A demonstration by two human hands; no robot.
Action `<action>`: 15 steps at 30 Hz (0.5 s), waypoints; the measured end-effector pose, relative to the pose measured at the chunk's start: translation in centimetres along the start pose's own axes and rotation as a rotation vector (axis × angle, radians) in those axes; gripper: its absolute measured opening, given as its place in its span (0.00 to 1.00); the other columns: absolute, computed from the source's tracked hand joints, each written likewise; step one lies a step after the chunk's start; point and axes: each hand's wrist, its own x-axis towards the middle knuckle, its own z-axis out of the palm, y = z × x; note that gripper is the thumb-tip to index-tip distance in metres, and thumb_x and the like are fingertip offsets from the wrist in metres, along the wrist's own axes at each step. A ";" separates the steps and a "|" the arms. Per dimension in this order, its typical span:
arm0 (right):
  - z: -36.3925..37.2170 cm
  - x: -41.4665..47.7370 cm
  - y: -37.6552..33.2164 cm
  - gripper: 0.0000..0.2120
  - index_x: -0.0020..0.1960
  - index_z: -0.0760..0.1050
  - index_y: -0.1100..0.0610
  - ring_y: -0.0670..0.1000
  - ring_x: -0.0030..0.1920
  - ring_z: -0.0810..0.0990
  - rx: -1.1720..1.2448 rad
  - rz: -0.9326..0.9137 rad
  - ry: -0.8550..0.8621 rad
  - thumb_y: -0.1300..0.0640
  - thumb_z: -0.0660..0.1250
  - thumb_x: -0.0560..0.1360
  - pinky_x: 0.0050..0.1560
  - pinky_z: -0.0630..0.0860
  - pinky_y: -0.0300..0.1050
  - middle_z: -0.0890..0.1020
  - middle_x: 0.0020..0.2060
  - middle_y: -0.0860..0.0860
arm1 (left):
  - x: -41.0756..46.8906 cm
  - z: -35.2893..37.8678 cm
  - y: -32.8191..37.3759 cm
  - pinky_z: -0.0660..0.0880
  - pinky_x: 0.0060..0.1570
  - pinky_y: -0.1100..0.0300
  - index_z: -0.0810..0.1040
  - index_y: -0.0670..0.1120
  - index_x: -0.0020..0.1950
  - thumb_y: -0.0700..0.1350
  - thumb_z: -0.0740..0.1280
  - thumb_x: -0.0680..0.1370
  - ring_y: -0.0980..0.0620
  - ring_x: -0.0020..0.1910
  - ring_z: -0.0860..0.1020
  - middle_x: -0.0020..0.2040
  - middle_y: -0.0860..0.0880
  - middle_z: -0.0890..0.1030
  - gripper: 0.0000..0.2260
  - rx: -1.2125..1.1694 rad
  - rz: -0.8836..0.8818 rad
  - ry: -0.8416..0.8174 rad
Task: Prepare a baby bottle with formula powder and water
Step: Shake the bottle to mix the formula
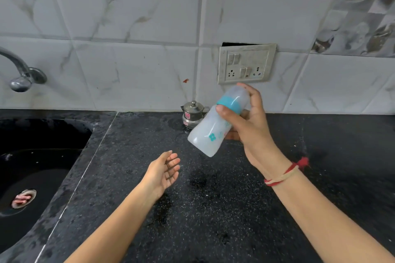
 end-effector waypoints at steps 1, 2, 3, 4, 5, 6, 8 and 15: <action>0.1 0.3 0.0 0.27 0.65 0.63 0.46 0.52 0.48 0.80 0.035 -0.022 0.044 0.61 0.70 0.72 0.36 0.81 0.47 0.76 0.52 0.51 | 0.0 0.0 0.1 0.73 0.38 0.61 0.79 0.47 0.47 0.50 0.63 0.80 0.55 0.38 0.77 0.42 0.51 0.81 0.09 -0.004 0.004 0.001; 0.1 0.6 -0.2 0.26 0.65 0.62 0.47 0.51 0.49 0.80 0.165 -0.049 0.146 0.61 0.69 0.73 0.38 0.81 0.48 0.76 0.52 0.49 | 0.0 0.1 0.2 0.73 0.38 0.61 0.79 0.47 0.47 0.50 0.63 0.80 0.55 0.38 0.77 0.42 0.51 0.81 0.09 -0.011 0.010 0.002; -0.1 1.0 -0.1 0.25 0.66 0.61 0.46 0.50 0.49 0.80 0.290 -0.076 0.223 0.61 0.68 0.74 0.38 0.81 0.49 0.76 0.51 0.48 | 0.0 0.1 0.2 0.73 0.38 0.61 0.79 0.47 0.47 0.50 0.63 0.80 0.55 0.38 0.77 0.42 0.51 0.81 0.09 -0.017 0.015 0.001; 0.0 1.2 -0.1 0.25 0.66 0.61 0.46 0.49 0.48 0.79 0.327 -0.081 0.240 0.61 0.67 0.75 0.37 0.81 0.48 0.76 0.51 0.47 | -0.1 0.3 0.2 0.73 0.38 0.61 0.79 0.47 0.47 0.50 0.63 0.80 0.55 0.38 0.77 0.42 0.51 0.81 0.09 -0.018 0.017 -0.004; 0.2 1.1 0.0 0.26 0.65 0.61 0.46 0.50 0.48 0.80 0.262 -0.047 0.189 0.61 0.68 0.74 0.35 0.80 0.46 0.76 0.52 0.49 | -0.2 0.4 0.1 0.73 0.37 0.61 0.79 0.47 0.48 0.50 0.63 0.80 0.55 0.38 0.77 0.42 0.51 0.81 0.09 -0.011 0.016 -0.011; 0.3 0.9 0.4 0.27 0.65 0.62 0.45 0.51 0.48 0.80 0.121 -0.012 0.091 0.61 0.69 0.73 0.34 0.80 0.44 0.75 0.53 0.51 | -0.2 0.5 0.1 0.73 0.36 0.61 0.79 0.47 0.48 0.50 0.63 0.79 0.55 0.37 0.77 0.41 0.51 0.81 0.09 0.002 0.018 -0.018; 0.3 0.8 1.1 0.27 0.63 0.64 0.44 0.54 0.51 0.79 0.006 -0.013 0.029 0.61 0.71 0.71 0.33 0.79 0.44 0.74 0.56 0.54 | -0.3 0.6 0.3 0.73 0.36 0.61 0.79 0.47 0.48 0.50 0.63 0.80 0.55 0.37 0.77 0.41 0.51 0.81 0.08 0.013 0.035 -0.020; 0.1 0.1 2.0 0.27 0.63 0.64 0.45 0.54 0.51 0.79 0.032 -0.010 0.074 0.61 0.72 0.71 0.32 0.79 0.43 0.74 0.58 0.56 | -0.4 0.6 0.3 0.74 0.36 0.62 0.78 0.47 0.46 0.49 0.63 0.80 0.55 0.36 0.77 0.40 0.51 0.80 0.08 0.008 0.047 -0.018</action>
